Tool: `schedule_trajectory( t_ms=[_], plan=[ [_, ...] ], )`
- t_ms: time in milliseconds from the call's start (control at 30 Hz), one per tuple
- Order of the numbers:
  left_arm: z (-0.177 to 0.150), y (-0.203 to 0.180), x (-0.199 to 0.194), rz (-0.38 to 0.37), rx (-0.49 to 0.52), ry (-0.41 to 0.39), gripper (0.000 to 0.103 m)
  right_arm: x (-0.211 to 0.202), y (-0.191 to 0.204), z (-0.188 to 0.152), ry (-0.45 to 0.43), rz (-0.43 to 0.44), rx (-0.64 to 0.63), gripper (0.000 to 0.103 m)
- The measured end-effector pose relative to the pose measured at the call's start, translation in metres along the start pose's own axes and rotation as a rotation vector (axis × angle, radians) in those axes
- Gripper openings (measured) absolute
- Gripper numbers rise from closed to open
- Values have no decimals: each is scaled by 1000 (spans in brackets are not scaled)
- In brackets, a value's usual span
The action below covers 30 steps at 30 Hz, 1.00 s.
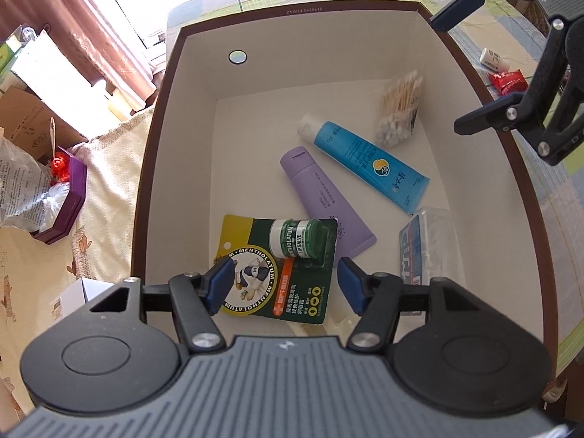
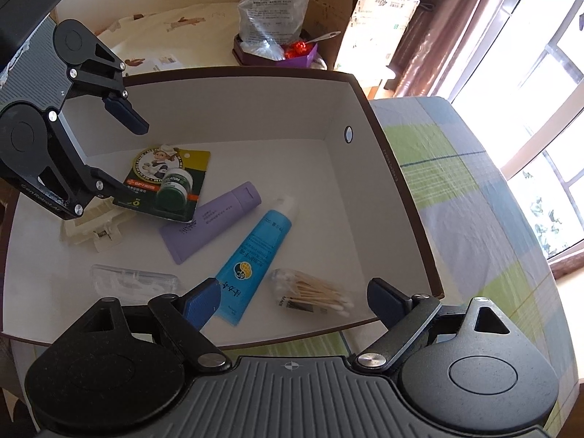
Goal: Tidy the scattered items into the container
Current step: 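Lift both grippers out of the box and move them toward the red packet and scrunchie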
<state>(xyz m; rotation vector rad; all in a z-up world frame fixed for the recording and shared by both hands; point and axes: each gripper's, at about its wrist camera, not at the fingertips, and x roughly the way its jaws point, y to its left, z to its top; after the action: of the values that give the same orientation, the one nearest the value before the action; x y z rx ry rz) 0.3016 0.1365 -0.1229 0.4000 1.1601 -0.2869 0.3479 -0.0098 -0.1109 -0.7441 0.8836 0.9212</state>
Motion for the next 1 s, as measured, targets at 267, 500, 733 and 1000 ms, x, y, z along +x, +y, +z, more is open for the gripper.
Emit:
schedule_trajectory(
  t_ms=[267, 500, 733, 1000],
  plan=[
    [-2, -5, -16, 33, -33, -6, 69, -25, 9, -5, -47, 9, 21, 93],
    [-5, -15, -39, 66, -81, -20, 78, -52, 19, -17, -107, 23, 61, 93],
    [-12, -31, -65, 64, -112, -41, 79, -85, 27, -41, -163, 40, 124, 93],
    [-21, -58, -94, 36, -131, -90, 81, -129, 39, -73, -233, 60, 202, 93]
  ],
)
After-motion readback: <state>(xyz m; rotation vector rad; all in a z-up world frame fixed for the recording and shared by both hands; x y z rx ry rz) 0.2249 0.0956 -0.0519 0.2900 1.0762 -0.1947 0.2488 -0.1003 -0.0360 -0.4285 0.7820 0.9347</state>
